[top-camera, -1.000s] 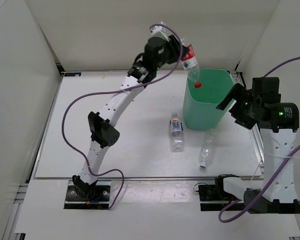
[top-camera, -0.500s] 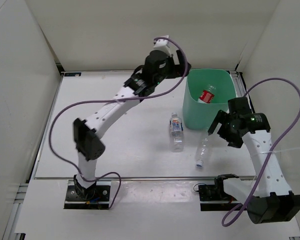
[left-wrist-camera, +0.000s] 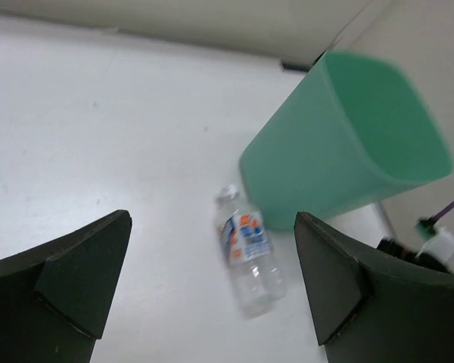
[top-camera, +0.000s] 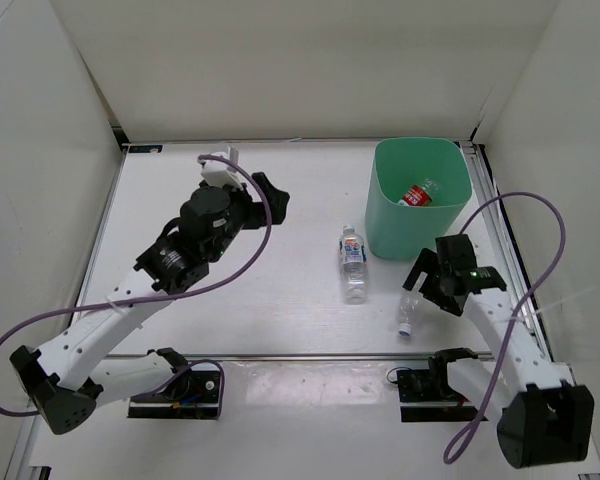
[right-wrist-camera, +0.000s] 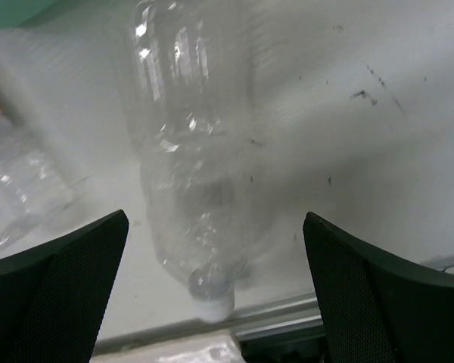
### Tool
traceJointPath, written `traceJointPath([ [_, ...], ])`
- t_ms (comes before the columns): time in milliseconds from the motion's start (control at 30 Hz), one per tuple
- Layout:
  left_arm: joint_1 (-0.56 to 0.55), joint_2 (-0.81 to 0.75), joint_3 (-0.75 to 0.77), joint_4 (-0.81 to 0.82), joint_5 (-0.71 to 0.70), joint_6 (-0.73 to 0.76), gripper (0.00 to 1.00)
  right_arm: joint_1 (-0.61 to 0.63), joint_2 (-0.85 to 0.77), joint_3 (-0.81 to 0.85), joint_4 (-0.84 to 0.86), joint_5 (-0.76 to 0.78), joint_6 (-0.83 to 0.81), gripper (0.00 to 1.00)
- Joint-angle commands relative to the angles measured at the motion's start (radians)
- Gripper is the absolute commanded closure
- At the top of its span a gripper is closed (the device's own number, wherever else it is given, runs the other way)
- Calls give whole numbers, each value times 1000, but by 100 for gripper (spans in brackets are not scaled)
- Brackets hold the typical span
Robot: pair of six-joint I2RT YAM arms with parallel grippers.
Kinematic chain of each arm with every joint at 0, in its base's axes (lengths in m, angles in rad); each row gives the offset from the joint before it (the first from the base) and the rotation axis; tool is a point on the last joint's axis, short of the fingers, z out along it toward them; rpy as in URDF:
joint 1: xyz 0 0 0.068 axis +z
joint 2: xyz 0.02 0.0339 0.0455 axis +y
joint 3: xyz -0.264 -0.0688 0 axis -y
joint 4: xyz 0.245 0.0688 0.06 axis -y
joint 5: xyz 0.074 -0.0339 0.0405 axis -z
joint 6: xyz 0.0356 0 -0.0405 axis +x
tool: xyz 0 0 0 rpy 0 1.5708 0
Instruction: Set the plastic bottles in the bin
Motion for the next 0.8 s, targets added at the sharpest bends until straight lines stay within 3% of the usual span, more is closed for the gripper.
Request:
traceJointPath([
  [0, -12, 16, -40, -102, 8, 72, 0, 14, 93, -28, 192, 81, -9, 0],
  [133, -12, 16, -40, -178, 8, 72, 0, 14, 231, 4, 193, 125, 35, 0],
  [267, -12, 7, -40, -201, -45, 59, 0, 23, 284, 14, 138, 147, 96, 10],
  [467, -12, -4, -29, -231, -102, 47, 0, 23, 336, 57, 21, 60, 133, 43],
  [500, -12, -4, -29, -231, -102, 56, 0, 23, 308, 88, -6, 43, 133, 53],
  [600, -12, -4, -20, -244, -151, 44, 0, 43, 229, 148, -132, 9, 144, 63],
  [767, 11, -13, -22, -281, -173, -31, 0, 61, 17, 437, -327, 15, 146, 66],
])
